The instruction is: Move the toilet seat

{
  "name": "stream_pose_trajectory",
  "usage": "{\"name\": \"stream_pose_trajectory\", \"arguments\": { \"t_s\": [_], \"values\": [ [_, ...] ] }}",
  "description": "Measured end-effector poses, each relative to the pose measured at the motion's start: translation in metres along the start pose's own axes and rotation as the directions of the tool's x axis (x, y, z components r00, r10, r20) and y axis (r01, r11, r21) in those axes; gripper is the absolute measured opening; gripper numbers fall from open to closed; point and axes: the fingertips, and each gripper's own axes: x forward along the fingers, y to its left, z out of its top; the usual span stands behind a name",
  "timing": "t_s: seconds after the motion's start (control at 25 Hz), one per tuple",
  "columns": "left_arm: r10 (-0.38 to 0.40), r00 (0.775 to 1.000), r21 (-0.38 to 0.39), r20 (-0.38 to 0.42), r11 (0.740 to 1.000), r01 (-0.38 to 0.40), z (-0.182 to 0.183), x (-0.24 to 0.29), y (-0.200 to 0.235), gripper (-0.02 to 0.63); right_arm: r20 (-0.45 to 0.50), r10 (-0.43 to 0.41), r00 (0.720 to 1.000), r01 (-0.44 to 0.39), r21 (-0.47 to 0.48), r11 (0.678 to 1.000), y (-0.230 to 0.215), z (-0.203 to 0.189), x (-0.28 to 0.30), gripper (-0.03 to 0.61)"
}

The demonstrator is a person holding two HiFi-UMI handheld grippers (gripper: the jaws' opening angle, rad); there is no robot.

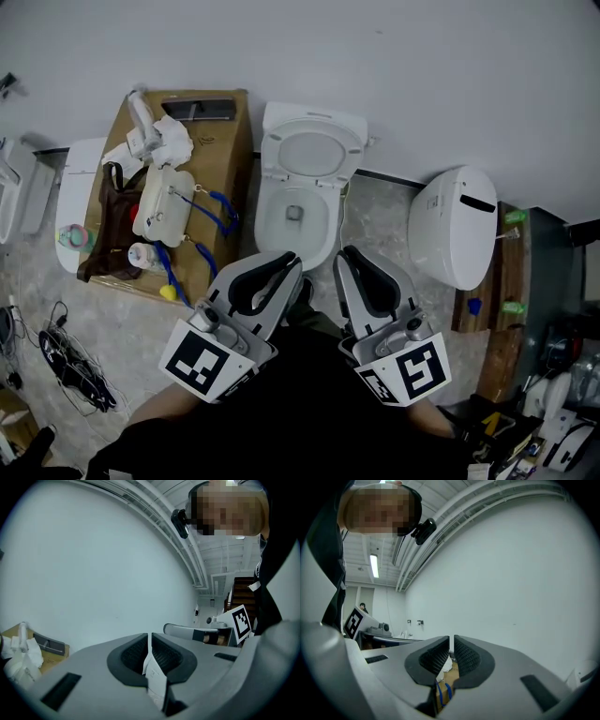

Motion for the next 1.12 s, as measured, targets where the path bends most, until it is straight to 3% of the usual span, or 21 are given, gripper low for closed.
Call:
{"name": "stream_pose_trajectory", "arguments": {
  "t_s": [1.12],
  "values": [
    [-0.031, 0.999, -0.022, -0.036, 0.999, 0.031, -0.008, 0.022, 0.009, 0.037, -0.026, -0.056, 0.998, 0.057, 0.042, 0.998, -0.021, -0.011, 0.004, 0.052]
  ]
}}
